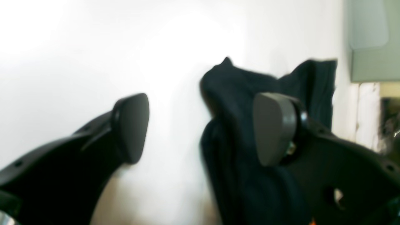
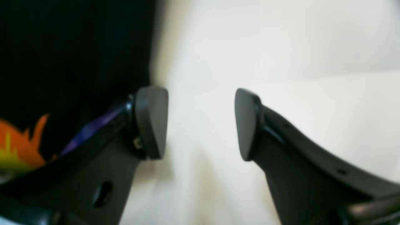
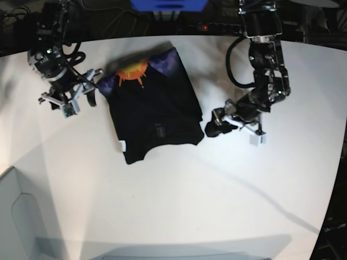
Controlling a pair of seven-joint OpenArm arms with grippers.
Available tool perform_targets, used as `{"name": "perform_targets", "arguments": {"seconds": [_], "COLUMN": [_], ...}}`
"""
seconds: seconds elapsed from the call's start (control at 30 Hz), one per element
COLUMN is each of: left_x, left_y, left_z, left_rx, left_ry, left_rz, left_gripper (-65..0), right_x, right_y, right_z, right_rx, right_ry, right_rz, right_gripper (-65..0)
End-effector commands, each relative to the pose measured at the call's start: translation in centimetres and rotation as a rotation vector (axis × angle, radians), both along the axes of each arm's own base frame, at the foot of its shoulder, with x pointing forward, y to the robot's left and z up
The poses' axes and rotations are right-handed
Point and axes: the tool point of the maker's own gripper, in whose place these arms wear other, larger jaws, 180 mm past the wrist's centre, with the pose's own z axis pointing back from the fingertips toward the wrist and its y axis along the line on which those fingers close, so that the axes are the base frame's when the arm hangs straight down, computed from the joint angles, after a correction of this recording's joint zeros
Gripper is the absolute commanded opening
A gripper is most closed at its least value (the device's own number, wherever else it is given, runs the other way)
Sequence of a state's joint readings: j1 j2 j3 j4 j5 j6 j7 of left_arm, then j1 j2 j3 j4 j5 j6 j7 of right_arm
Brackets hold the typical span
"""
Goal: Fold the T-shirt properly
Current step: 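Rotate the bundle with both grippers so the sun print faces the robot, then bring the left gripper to the bundle's side edge and grasp it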
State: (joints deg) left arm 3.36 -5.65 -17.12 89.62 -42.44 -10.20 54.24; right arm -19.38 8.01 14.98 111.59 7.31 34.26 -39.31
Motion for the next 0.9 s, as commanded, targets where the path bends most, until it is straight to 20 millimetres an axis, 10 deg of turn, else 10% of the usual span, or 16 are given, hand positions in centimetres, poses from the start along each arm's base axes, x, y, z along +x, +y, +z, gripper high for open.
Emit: {"name": "perform_targets", "arguments": {"seconds": [0.0,0.53,0.87], "left_x": [0.3,-12.0,-15.7], "left_y": [0.7,23.0,26.4], "left_z": [1.7,5.1,6.1], "left_rx": [0.014,0.283,0.339], "left_ry": [-0.057,-0.039,-0.023], "left_rz": [0.002,0.595,0.712], "left_gripper": [-14.7,-14.7,-15.2], "right_x": [0.7,-2.4,-5.7], "right_y": [0.5,3.9,5.2], "right_z": [1.8,-3.6,-4.0], "right_rx": [0.026,0.153,0.186], "right_ry": [-0.066,0.095,0.145], "right_rz": [0.009,0.038,0.024], "right_gripper": [-30.6,-35.2,-35.2]}}
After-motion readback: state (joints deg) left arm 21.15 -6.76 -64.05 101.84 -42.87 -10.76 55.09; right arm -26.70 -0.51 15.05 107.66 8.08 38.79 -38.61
